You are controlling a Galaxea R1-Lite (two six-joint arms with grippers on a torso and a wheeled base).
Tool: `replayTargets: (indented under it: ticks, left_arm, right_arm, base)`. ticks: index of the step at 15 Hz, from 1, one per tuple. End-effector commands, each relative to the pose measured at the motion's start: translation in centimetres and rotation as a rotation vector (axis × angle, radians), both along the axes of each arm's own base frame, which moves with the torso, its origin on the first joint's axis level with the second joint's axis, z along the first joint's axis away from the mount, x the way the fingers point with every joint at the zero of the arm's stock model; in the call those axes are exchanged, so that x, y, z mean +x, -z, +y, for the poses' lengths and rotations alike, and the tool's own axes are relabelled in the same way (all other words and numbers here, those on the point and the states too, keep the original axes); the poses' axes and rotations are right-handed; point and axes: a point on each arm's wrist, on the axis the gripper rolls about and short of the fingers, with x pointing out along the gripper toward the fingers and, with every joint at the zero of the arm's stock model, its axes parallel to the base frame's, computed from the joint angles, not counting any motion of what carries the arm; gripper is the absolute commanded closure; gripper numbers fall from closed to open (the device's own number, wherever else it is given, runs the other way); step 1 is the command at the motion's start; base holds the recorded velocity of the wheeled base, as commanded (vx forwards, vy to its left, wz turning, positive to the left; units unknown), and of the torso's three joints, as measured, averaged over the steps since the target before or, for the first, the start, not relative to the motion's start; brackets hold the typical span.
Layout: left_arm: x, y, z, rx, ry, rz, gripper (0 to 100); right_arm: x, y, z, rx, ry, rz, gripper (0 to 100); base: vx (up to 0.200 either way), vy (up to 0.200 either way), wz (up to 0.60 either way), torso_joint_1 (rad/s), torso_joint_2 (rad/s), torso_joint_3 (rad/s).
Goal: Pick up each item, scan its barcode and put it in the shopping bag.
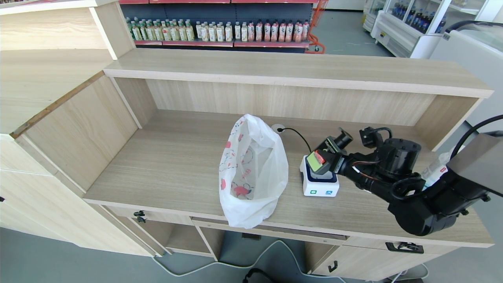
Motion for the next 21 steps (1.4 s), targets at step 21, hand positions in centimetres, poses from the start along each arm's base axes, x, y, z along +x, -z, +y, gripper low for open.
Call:
replayTargets:
  ticks: [21]
  left_arm:
    - [0.0, 0.0, 0.0, 0.001, 0.002, 0.001, 0]
  right_arm:
    - [-10.1, -9.8, -3.2, -0.475, 0.061, -0.424, 100]
  base:
    - [0.0, 0.076, 0.0, 0.001, 0.0, 0.0]
